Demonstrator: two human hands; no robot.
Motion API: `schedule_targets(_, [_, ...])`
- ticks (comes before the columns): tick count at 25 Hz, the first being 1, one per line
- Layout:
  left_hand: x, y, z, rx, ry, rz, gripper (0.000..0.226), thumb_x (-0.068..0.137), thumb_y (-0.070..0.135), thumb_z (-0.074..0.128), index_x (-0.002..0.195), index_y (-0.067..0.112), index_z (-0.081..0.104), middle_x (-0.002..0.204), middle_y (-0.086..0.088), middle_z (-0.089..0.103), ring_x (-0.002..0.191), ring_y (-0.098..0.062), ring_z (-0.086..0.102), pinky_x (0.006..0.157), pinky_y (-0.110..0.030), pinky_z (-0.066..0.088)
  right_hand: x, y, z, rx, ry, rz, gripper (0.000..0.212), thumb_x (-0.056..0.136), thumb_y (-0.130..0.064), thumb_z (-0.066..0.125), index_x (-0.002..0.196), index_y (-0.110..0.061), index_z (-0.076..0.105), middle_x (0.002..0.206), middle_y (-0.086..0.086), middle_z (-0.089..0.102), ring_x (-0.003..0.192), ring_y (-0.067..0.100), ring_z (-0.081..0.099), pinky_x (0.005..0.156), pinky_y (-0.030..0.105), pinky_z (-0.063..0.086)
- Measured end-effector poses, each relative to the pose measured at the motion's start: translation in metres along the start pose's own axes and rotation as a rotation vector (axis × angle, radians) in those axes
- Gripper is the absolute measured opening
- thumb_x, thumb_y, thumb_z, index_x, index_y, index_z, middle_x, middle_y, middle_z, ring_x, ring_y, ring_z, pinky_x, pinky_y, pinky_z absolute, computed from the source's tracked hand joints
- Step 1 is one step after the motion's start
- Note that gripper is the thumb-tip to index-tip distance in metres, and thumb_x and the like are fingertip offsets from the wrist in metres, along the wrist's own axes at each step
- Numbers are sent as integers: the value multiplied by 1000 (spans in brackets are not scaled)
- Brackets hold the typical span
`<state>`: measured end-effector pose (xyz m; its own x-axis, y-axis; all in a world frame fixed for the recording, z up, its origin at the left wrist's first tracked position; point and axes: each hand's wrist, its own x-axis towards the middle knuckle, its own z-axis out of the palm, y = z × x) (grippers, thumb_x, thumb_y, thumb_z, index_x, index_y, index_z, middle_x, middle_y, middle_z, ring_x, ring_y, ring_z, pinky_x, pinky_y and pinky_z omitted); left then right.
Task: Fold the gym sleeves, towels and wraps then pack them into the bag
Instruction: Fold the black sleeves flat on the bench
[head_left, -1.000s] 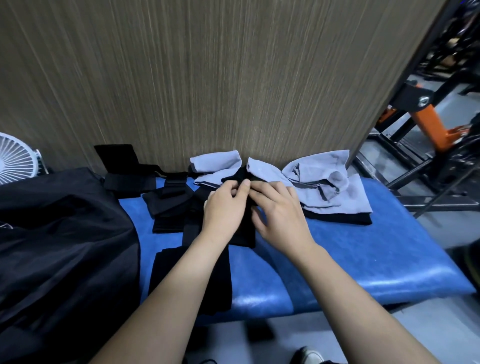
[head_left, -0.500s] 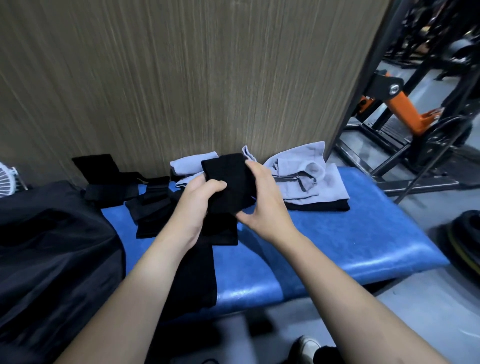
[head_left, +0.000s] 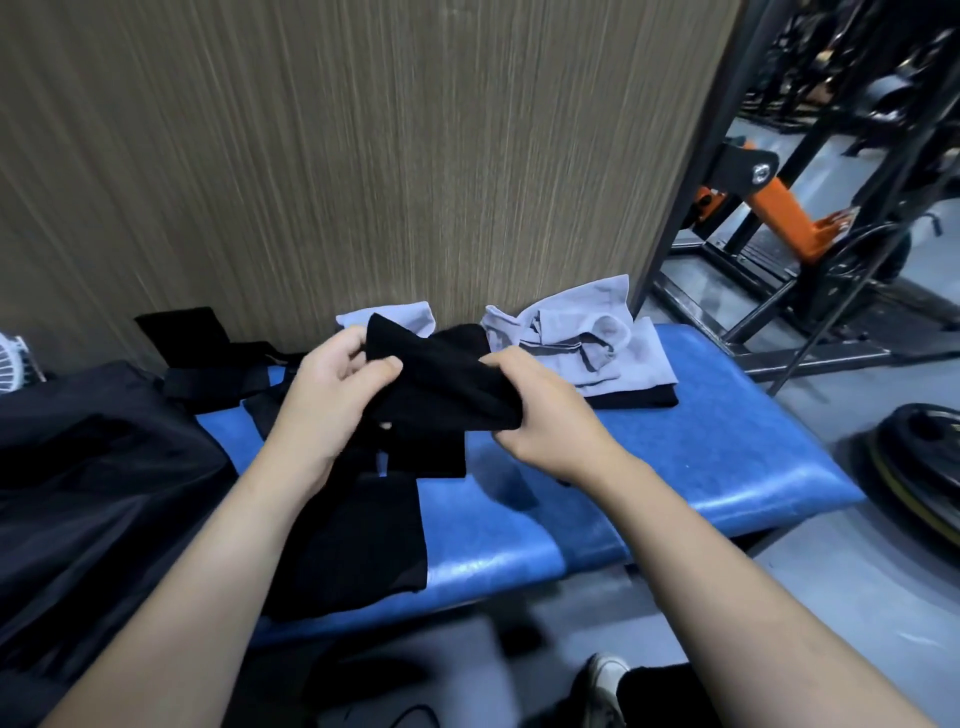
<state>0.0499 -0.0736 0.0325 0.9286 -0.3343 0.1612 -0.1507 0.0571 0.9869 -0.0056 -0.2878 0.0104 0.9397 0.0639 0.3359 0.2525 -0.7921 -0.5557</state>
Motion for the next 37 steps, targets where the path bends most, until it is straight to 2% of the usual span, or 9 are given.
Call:
schedule_targets(5, [-16,-9,10,133,-65,36,56,96,0,56,123,48,49,90,-7,74,55,-29,67,51,-32,54,-23,30,-24,-237,-54,-10,57,69,-6,63,119,-28,49,110,-8,52,100,22,55,77,42,48])
schedule_targets(11, [-26,-34,25,500,-193,159,34,94,0,59,113,26,72,83,14,50,53,-11,46,59,-33,61,-55,57,-44,-354,-155,47,65,65,-6,64,123,-31,48,111,-9,48,103,16,47,91,34,36])
schedule_targets(14, [-26,-45,39,806,-224,291,32,92,9,63,120,24,69,84,16,45,63,-5,49,68,-22,49,-69,73,-49,-498,-196,75,61,66,-8,66,120,-29,48,108,-10,42,101,17,43,82,31,31])
schedule_targets(17, [-30,-57,58,997,-311,244,34,94,23,59,128,30,62,102,14,46,83,-8,56,80,-28,46,-81,91,-48,-517,-323,176,61,68,-15,70,124,-27,48,113,-6,41,107,23,44,84,31,33])
schedule_targets(21, [-35,-68,67,1288,-351,239,37,90,44,59,126,36,56,122,8,39,112,-16,43,95,-31,41,-95,101,-61,-260,-451,298,87,56,-56,72,136,-36,47,128,-8,40,120,15,38,104,31,34])
schedule_targets(23, [-34,-69,63,1303,-287,320,39,86,45,64,123,35,57,129,5,37,123,-19,36,100,-33,36,-96,102,-72,-136,-353,284,77,61,-62,72,131,-38,53,131,-9,42,123,15,40,109,33,33])
schedule_targets(26, [-30,-71,61,1264,-381,415,44,89,41,65,131,34,55,141,9,40,135,-15,35,107,-33,27,-96,112,-78,-161,-251,228,41,79,-32,79,116,-34,64,122,-7,49,115,20,45,106,40,37])
schedule_targets(30, [-27,-76,60,1299,-531,302,51,96,49,54,144,39,43,143,21,37,131,-3,37,110,-25,15,-99,130,-71,-288,-422,316,54,79,-29,81,127,-35,59,134,-9,45,121,19,42,107,43,37])
schedule_targets(37, [-23,-73,53,1273,-570,269,50,93,49,58,142,40,46,146,24,35,130,-1,37,111,-23,15,-108,139,-84,-225,-390,378,66,76,-29,83,129,-54,52,141,-13,38,131,17,37,112,44,31])
